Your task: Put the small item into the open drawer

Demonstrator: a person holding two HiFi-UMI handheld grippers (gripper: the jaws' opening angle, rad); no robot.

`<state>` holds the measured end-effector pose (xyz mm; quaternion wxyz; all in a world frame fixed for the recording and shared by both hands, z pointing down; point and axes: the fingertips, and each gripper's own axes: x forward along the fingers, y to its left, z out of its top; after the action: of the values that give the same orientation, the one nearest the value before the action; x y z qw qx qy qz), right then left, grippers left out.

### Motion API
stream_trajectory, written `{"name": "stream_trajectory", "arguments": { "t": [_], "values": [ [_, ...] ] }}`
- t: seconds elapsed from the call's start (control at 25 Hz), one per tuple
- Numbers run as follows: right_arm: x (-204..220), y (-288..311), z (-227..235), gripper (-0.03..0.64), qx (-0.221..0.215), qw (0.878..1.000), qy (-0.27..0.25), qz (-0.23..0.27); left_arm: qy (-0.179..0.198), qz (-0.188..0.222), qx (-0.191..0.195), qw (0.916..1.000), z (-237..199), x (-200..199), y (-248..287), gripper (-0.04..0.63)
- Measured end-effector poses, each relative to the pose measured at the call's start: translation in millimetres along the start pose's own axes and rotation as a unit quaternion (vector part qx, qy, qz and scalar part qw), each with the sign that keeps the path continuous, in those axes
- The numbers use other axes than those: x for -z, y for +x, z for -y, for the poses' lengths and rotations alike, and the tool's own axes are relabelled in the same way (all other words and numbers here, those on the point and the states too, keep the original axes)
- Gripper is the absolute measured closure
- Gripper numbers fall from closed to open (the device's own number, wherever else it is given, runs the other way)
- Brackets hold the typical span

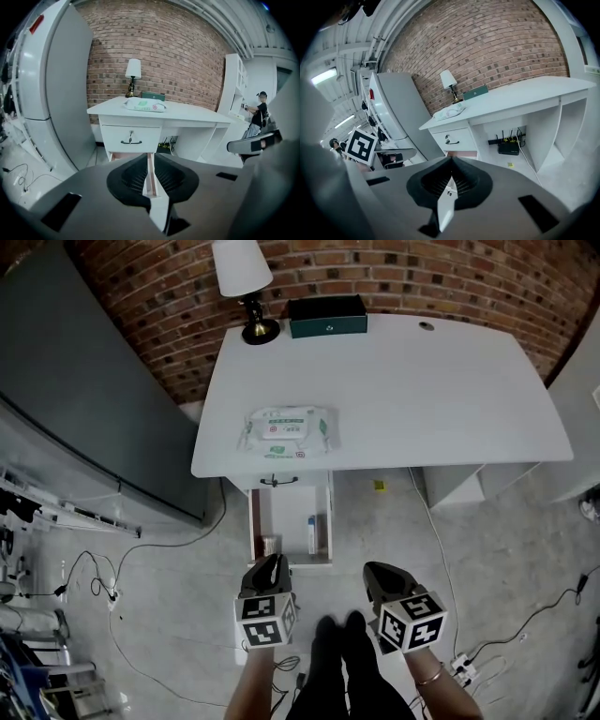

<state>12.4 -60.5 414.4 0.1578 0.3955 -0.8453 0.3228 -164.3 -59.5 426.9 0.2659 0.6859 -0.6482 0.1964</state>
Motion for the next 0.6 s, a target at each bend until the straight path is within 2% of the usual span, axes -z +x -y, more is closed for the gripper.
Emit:
{"name": "stream_trajectory", "arguments": {
  "t": [0.6],
  "values": [
    [-68, -77, -50, 0.611, -0.004, 0.998, -0.028, 0.051, -0.02, 0.052, 0.008, 0.9984, 4, -51, -112, 0.571]
  ]
}}
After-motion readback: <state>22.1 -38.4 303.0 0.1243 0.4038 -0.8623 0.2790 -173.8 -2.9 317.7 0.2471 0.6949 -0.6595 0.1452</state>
